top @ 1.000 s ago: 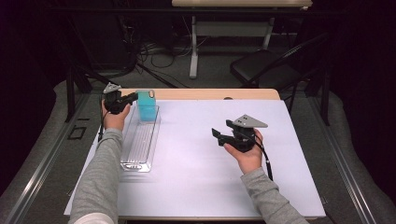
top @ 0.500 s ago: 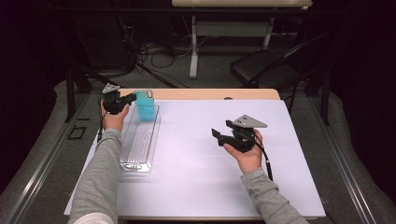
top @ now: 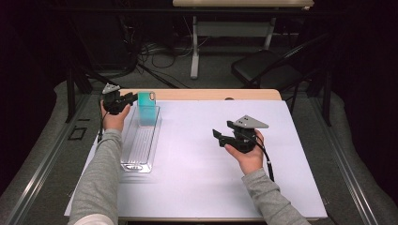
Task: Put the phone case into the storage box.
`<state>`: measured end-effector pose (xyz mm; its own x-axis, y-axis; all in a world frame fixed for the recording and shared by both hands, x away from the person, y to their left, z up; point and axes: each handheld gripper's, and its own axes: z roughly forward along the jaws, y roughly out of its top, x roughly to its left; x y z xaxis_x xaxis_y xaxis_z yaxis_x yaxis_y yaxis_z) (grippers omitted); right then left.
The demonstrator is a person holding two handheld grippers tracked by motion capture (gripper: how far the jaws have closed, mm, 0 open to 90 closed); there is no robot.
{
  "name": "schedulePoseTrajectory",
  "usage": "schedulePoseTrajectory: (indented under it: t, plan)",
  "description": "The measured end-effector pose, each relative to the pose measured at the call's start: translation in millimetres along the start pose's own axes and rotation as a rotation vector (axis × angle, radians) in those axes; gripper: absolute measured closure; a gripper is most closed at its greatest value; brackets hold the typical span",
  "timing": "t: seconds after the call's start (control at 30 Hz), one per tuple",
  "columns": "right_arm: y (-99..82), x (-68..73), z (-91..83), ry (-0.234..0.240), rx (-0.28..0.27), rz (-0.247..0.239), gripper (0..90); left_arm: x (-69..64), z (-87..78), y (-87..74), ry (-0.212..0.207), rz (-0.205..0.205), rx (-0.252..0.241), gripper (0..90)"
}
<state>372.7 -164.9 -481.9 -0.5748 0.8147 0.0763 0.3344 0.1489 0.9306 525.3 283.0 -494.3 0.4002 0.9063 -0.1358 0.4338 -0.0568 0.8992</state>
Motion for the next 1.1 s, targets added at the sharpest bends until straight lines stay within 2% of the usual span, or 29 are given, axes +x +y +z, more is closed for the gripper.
schedulePoseTrajectory:
  t: [0.2, 0.37, 0.53, 0.67, 0.8, 0.9, 1.1]
  plan:
    - [-0.2, 0.4, 0.5, 0.001, 0.000, 0.000, 31.7, 0.8, -2.0, 0.7, 0.009, -0.017, 0.002, 58.3]
    - [-0.7, 0.4, 1.1, 0.002, 0.004, 0.001, 31.7, 1.5, -4.8, 2.0, 0.034, -0.022, -0.009, 49.9]
    - [-0.7, 1.1, 1.4, 0.006, 0.004, 0.003, 31.6, 2.0, -8.7, 3.7, 0.038, -0.049, -0.006, 47.4]
    - [-0.5, 1.0, 1.1, 0.006, 0.003, 0.004, 31.5, 2.6, -11.9, 3.8, 0.065, -0.060, 0.007, 45.7]
    - [-0.3, 0.7, 0.6, 0.005, 0.001, 0.005, 31.4, 3.0, -15.6, 4.0, 0.072, -0.078, 0.007, 44.6]
    - [-0.4, 0.7, 0.6, 0.005, 0.002, 0.005, 31.3, 1.8, -18.3, 4.7, 0.085, -0.068, 0.022, 44.6]
    - [0.2, 1.0, -0.1, 0.006, 0.004, 0.008, 31.0, 0.6, -22.9, 5.5, 0.069, -0.075, 0.031, 39.2]
